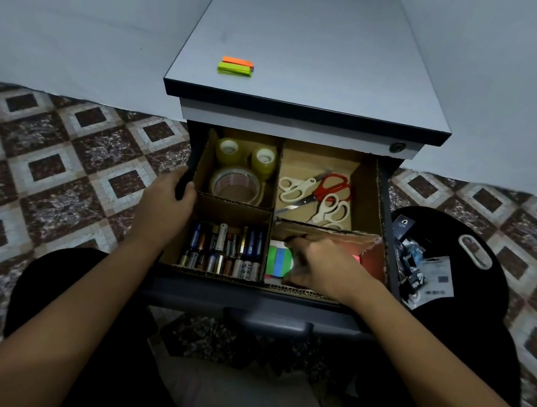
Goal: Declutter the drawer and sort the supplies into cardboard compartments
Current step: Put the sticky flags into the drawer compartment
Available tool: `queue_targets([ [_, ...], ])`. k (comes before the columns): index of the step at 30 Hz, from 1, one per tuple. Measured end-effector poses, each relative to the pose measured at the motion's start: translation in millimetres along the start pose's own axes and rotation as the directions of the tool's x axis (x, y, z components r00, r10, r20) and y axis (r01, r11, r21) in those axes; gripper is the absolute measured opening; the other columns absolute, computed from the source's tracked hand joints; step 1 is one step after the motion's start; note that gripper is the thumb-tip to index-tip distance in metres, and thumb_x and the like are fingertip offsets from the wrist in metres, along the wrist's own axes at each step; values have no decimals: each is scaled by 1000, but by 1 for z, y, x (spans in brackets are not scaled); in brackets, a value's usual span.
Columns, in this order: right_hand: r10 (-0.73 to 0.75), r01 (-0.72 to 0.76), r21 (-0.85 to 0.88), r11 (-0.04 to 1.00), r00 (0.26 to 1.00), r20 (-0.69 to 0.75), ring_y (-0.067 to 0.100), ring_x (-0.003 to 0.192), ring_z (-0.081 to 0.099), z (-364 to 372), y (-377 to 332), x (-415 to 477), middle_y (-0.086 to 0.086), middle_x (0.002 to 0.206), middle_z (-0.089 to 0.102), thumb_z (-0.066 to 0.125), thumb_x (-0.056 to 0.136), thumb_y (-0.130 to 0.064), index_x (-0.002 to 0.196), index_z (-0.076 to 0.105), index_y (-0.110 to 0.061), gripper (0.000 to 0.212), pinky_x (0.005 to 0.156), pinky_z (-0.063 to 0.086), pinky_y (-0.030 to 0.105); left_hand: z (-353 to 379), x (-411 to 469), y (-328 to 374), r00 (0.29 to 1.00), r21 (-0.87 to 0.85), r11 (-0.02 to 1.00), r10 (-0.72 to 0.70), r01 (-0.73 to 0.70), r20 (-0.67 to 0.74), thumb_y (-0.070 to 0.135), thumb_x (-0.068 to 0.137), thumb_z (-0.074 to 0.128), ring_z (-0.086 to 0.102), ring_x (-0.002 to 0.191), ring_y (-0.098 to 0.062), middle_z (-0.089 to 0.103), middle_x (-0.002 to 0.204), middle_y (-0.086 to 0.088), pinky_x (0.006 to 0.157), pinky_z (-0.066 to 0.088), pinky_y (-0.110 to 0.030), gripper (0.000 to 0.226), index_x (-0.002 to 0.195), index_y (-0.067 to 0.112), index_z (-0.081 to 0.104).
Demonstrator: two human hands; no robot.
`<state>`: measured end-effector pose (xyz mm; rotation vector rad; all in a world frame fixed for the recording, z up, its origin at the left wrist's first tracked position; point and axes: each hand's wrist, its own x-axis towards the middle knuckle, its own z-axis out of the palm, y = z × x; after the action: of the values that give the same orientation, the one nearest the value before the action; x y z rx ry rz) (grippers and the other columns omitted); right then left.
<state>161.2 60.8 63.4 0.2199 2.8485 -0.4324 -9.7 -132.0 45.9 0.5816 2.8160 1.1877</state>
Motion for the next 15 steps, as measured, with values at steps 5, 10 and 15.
queue_targets([
  [5,-4,4,14,1000,999,-54,22,93,61,-4,-2,0,5,105,63,64,83,-44,120,54,-17,47,78,52,35,0,0,1,1000,0,1000,-4,4,1,24,97,46,45,126,-25,50,136,-13,98,36,-30,43,138,9,44],
  [10,-29,77,210,975,975,-222,13,89,60,-41,-16,5,-1,99,64,60,88,-34,108,64,-18,26,80,53,31,0,-1,2,1000,-6,1000,-13,13,-3,24,97,46,46,125,-26,51,135,-13,97,37,-31,43,138,10,44],
  [15,-39,159,264,951,911,-410,7,87,56,-92,-36,29,-5,95,61,58,90,-29,107,66,-17,22,72,43,19,0,-1,3,1000,0,1000,-6,6,5,22,97,46,46,124,-27,50,135,-14,98,39,-36,43,139,9,43],
])
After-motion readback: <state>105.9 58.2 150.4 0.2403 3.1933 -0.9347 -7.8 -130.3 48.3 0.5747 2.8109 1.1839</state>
